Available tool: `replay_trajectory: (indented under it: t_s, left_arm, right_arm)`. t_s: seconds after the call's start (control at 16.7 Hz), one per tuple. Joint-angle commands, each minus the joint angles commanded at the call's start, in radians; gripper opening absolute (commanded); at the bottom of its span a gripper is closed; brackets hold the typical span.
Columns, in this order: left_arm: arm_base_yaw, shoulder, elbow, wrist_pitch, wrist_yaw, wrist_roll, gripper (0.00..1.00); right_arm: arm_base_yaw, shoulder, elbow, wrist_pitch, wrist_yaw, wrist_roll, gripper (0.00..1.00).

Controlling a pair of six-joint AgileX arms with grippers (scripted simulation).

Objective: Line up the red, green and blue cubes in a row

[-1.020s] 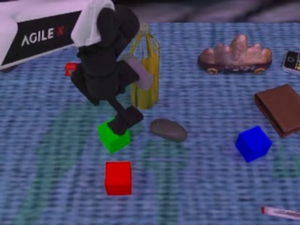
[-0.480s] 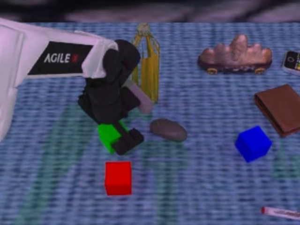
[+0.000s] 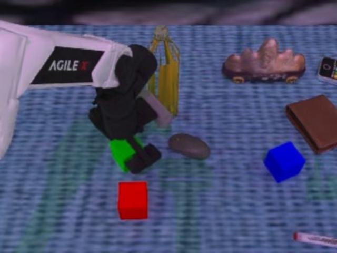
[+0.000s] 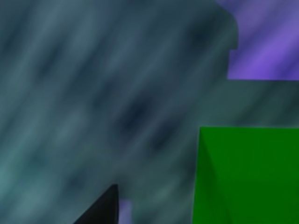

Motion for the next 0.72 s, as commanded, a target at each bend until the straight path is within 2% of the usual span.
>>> replay_trajectory:
  t_s: [0.48, 0.72]
  left_arm:
    - [0.0, 0.0, 0.0, 0.0, 0.0, 0.0, 0.02]
    - [0.0, 0.0, 0.0, 0.0, 0.0, 0.0, 0.0]
  right_arm:
    - [0.0, 0.0, 0.0, 0.0, 0.0, 0.0, 1.0]
    - [0.0, 0.0, 0.0, 0.0, 0.0, 0.0, 1.0]
